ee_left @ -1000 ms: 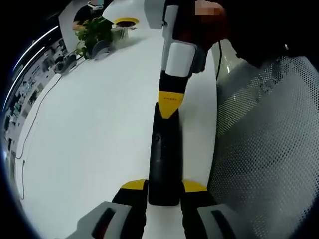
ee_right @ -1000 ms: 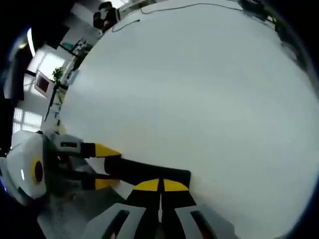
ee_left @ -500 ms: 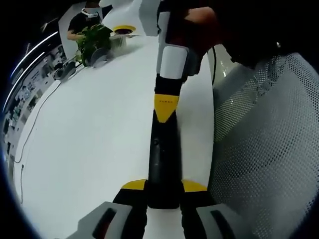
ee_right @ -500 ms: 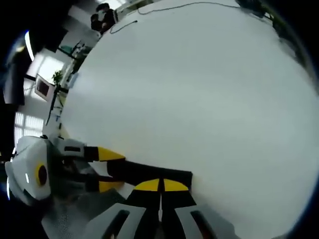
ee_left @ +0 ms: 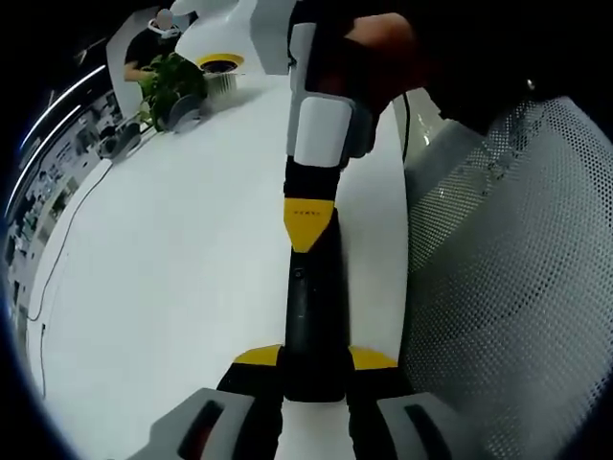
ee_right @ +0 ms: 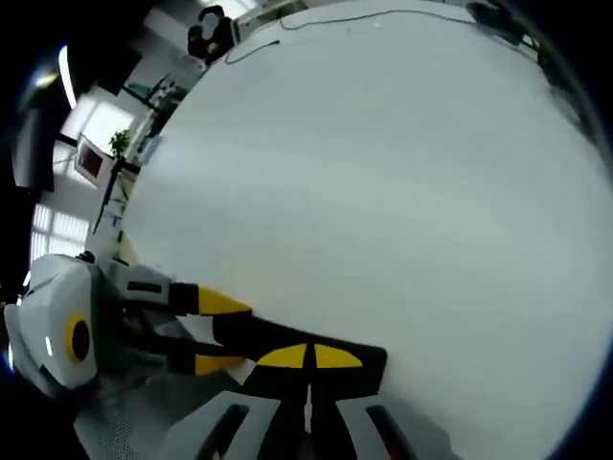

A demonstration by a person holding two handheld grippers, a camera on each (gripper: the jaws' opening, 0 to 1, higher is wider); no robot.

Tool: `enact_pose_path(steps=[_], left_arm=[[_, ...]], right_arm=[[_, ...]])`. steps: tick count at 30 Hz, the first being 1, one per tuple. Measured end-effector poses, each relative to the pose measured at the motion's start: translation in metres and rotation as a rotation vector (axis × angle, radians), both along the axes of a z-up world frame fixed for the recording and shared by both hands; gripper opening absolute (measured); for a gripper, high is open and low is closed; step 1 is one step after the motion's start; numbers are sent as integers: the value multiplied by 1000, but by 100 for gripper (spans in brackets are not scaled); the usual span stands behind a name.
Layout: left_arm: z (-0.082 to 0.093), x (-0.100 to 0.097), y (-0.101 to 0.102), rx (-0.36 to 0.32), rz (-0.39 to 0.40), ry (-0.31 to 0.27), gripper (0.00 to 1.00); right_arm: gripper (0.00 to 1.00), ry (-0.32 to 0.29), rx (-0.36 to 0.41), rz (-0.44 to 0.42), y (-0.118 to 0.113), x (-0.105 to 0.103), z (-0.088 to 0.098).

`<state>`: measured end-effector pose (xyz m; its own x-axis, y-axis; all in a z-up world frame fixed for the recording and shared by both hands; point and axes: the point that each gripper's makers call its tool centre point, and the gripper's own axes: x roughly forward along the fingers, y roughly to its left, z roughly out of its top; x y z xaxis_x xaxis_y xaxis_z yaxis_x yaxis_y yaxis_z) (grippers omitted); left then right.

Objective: Press the specified remote control buttons in sequence, fully releasing each button before pressing the next.

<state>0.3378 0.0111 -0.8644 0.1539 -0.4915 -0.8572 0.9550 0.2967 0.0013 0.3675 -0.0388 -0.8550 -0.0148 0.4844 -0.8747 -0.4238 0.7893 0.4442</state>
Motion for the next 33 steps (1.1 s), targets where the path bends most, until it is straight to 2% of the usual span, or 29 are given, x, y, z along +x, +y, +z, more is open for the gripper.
enact_pose_path(steps=[6, 10, 33], left_arm=[[0, 0, 0, -2, 6, 2, 24], [0, 0, 0, -2, 10, 3, 24], [0, 0, 0, -7, 24, 3, 24]], right_arm=[[0, -23, -15, 18, 0, 1, -2], [0, -27, -12, 0, 0, 2, -2], [0, -5, -6, 3, -2, 2, 3]])
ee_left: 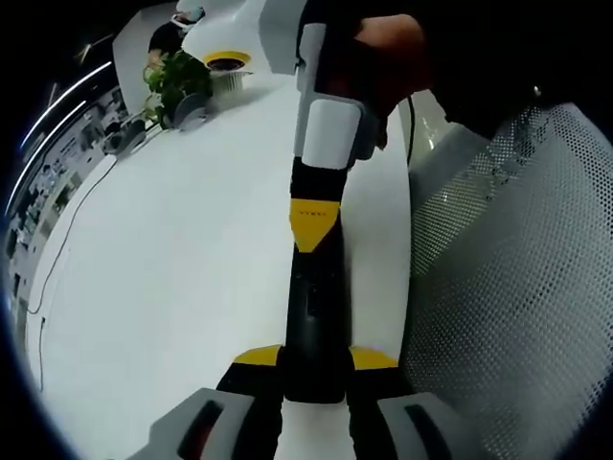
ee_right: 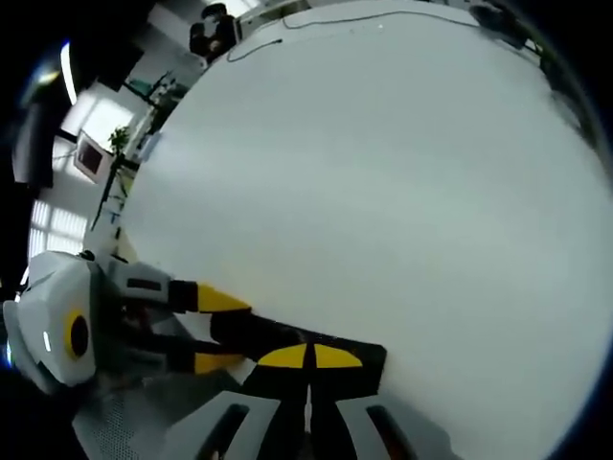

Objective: Press the specified remote control buttons in sequence, fully releasing each button before pressing the next.

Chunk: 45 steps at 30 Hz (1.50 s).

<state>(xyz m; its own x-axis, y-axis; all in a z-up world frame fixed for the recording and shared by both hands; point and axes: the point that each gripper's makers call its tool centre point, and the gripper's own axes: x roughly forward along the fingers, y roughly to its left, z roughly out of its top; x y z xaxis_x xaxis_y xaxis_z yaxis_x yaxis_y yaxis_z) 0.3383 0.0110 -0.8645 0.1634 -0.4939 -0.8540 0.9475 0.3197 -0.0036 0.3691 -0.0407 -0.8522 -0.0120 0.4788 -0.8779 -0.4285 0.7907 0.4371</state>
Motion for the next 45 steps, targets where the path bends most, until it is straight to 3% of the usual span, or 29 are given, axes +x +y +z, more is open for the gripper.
enact_pose_path(steps=[5, 11, 20, 27, 33, 40, 45], left_arm=[[0, 0, 0, -1, -3, -3, 24], [0, 0, 0, -1, -3, -1, 24], [0, 0, -1, 0, -2, -2, 25], [0, 0, -1, 3, -4, -2, 25], [0, 0, -1, 11, 0, 1, 25], [0, 0, -1, 10, -2, -2, 25], [0, 1, 0, 5, 3, -2, 25]], right_arm=[[0, 15, 46, -22, 4, 2, 6], [0, 60, 22, 11, 5, -10, -1], [0, 60, 16, 27, 4, -11, -3], [0, 30, 6, 48, 4, -13, -3], [0, -62, -52, 105, 5, -13, -4], [0, -76, -17, 89, 3, -13, -3], [0, -30, -11, 50, 2, -13, -3]])
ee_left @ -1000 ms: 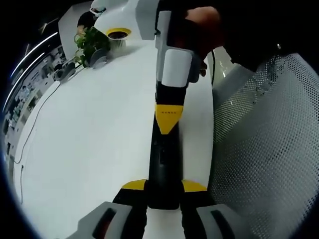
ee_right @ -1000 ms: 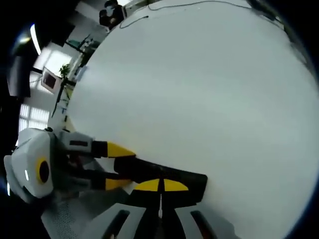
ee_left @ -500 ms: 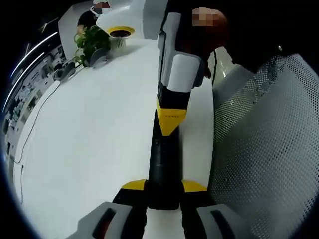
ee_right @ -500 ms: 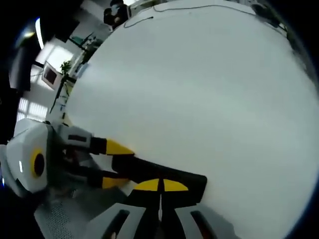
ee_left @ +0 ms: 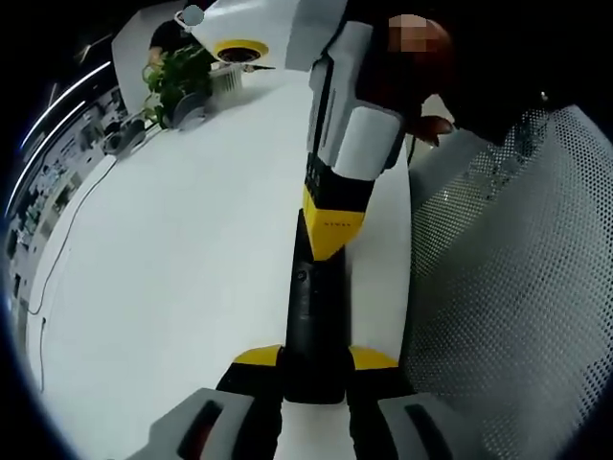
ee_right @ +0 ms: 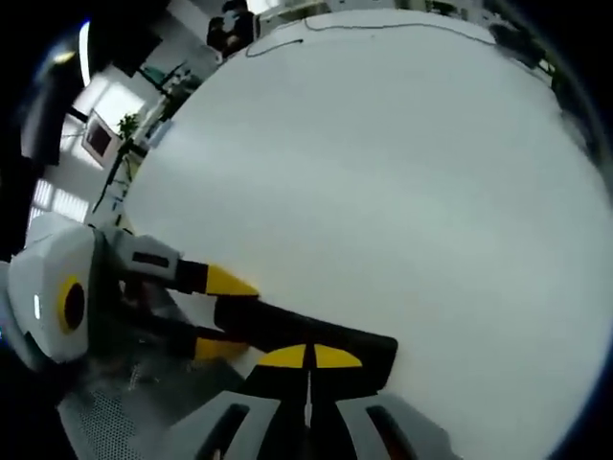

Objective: Press the specified remote control buttons in sequence, fully releasing each button before pressing the next.

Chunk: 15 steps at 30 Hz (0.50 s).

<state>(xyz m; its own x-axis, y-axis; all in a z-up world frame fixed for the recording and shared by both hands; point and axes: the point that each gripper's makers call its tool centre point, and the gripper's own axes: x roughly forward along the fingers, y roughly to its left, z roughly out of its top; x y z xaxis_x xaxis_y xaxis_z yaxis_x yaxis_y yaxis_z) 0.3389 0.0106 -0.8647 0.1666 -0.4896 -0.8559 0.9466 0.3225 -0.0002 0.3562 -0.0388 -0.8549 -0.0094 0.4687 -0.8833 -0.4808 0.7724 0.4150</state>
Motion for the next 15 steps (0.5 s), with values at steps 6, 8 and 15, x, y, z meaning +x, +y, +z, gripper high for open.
enact_pose_path(steps=[6, 8, 15], left_arm=[[0, 0, 0, 1, -2, 1, 25], [0, 0, 0, 1, -4, 1, 25], [0, 0, 0, 2, -1, 4, 25]], right_arm=[[0, 53, -34, -6, -11, -5, -1], [0, 68, -37, -12, -13, -6, -2], [0, 80, -46, -3, -13, -7, -1]])
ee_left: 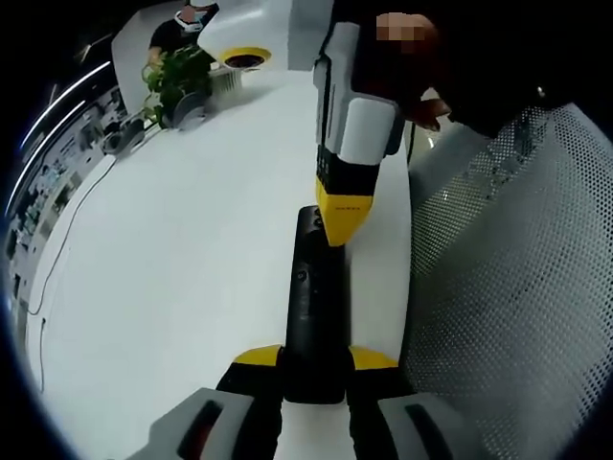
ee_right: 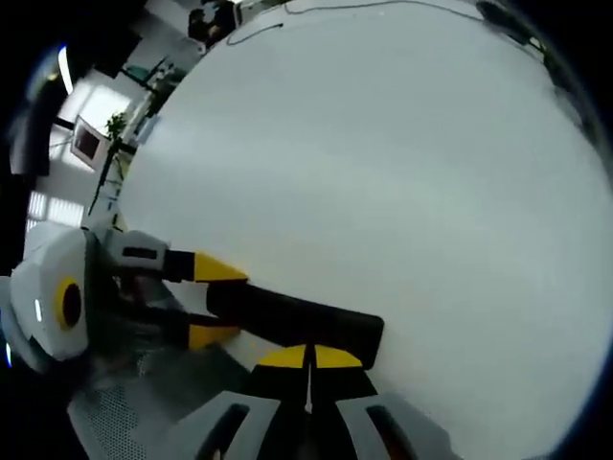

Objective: Press the specified remote control buttons in sequence, fully releasing each button before pressing the next.

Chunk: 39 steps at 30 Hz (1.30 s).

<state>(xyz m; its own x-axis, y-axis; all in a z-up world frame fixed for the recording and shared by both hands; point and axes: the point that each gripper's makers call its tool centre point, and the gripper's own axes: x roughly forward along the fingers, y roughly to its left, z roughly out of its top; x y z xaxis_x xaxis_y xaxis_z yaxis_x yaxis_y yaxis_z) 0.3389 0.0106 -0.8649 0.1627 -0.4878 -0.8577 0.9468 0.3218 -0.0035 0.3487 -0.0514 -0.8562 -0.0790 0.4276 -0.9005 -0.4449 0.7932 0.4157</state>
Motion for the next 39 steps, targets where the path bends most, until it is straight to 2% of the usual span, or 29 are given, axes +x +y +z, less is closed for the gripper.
enact_pose_path(steps=[8, 10, 12, 13, 15, 17, 18, 21, 25, 29, 33, 39], left_arm=[[0, 0, -1, 17, -10, 2, 25], [0, 0, -1, 19, -11, 2, 25], [0, 0, -1, 19, -11, 3, 25], [0, 0, -1, 18, -10, 4, 25], [0, 0, -1, 17, -10, 5, 25], [0, 0, -1, 17, -10, 4, 25], [0, 0, -1, 17, -9, 3, 25], [0, 0, -1, 13, -8, 1, 25], [0, 0, -1, 10, -10, -2, 25], [0, 1, -1, 4, -11, -2, 25], [0, 0, -1, 8, -15, -4, 25], [0, 0, -1, 10, -21, -5, 24]], right_arm=[[0, -14, -43, 61, 0, -2, -2], [0, -27, -44, 70, 0, -3, -2], [0, -67, -60, 122, 0, -2, -3], [0, -68, -74, 110, 1, -3, -3], [0, -88, -103, 154, 0, -2, -4], [0, -81, -98, 140, 0, -2, -4], [0, -66, -91, 107, 0, -2, -4], [0, -56, -63, 100, -2, -1, -4], [0, 2, -49, 42, -1, 0, -3], [0, 3, -43, 35, -1, 1, -2], [0, -34, -33, 29, 2, 6, 2], [0, -49, 1, 4, 7, 11, 5]])
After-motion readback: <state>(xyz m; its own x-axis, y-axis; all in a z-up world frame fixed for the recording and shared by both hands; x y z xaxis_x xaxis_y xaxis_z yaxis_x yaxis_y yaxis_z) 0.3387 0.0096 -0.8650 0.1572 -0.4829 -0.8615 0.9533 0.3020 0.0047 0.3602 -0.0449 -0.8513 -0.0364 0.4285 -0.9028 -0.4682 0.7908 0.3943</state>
